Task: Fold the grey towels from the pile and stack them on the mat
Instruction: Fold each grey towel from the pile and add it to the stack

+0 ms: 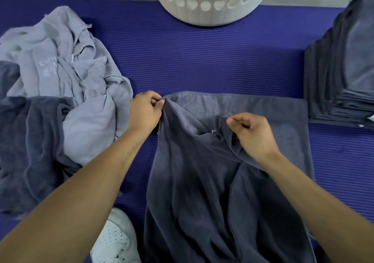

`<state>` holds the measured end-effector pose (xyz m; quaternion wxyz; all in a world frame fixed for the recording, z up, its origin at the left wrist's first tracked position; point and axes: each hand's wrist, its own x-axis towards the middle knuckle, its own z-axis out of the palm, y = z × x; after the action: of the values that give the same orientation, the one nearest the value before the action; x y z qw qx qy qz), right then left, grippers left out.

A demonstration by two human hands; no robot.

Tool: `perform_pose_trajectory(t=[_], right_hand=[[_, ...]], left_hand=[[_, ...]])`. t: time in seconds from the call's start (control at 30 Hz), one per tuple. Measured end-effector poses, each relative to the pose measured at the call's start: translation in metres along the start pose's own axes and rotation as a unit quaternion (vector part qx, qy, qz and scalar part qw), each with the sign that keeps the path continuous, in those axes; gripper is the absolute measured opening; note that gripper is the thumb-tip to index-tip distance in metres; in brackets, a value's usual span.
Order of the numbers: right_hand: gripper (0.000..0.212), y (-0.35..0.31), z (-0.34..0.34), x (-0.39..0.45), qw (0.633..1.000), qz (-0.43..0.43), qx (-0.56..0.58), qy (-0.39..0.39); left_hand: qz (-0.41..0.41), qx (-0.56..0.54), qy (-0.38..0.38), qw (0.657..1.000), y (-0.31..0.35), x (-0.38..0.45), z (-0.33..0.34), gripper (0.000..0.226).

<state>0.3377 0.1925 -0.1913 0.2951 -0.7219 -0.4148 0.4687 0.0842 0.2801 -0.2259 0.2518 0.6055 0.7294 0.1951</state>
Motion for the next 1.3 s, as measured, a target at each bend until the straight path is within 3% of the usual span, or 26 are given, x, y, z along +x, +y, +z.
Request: perform_pose_trajectory(t=[0.13, 0.27, 0.4, 0.53, 0.8, 0.9, 1.03, 1.17, 1.3], right_hand=[[0.007, 0.001, -0.014, 0.001, 0.999, -0.003, -0.031, -0.028], [0.003, -0.001, -0.046, 0.003, 0.992, -0.046, -0.110, 0.047], [0.008, 0.007, -0.088, 0.013, 0.952, -0.096, -0.256, 0.134], [0.011, 0.008, -0.112, 0.028, 0.912, -0.124, -0.356, 0.164], [0.013, 0.023, -0.118, 0.050, 0.881, -0.053, -0.458, 0.104], [0.009, 0.022, -0.124, 0.058, 0.901, -0.030, -0.428, 0.065], [0.006, 0.023, -0.131, 0.054, 0.948, -0.055, -0.307, 0.054], [0.005, 0.016, -0.133, 0.033, 0.985, -0.024, -0.154, 0.069], [0.003, 0.001, -0.138, 0.015, 0.999, 0.023, 0.009, 0.031]], left_hand=[[-0.010, 0.027, -0.036, 0.999, 0.013, -0.004, -0.004, 0.013], [0.038, -0.042, -0.095, 0.994, 0.051, -0.038, 0.005, 0.009], [0.085, -0.127, -0.157, 0.976, 0.102, -0.064, 0.035, 0.005], [0.099, -0.152, -0.199, 0.963, 0.129, -0.072, 0.059, 0.006], [0.039, -0.159, -0.199, 0.966, 0.120, -0.069, 0.067, 0.009], [0.021, -0.175, -0.199, 0.964, 0.116, -0.071, 0.067, 0.008], [0.007, -0.187, -0.196, 0.962, 0.112, -0.074, 0.065, 0.007], [-0.005, -0.205, -0.194, 0.959, 0.111, -0.077, 0.059, 0.006], [-0.003, -0.245, -0.175, 0.954, 0.119, -0.085, 0.051, 0.005]])
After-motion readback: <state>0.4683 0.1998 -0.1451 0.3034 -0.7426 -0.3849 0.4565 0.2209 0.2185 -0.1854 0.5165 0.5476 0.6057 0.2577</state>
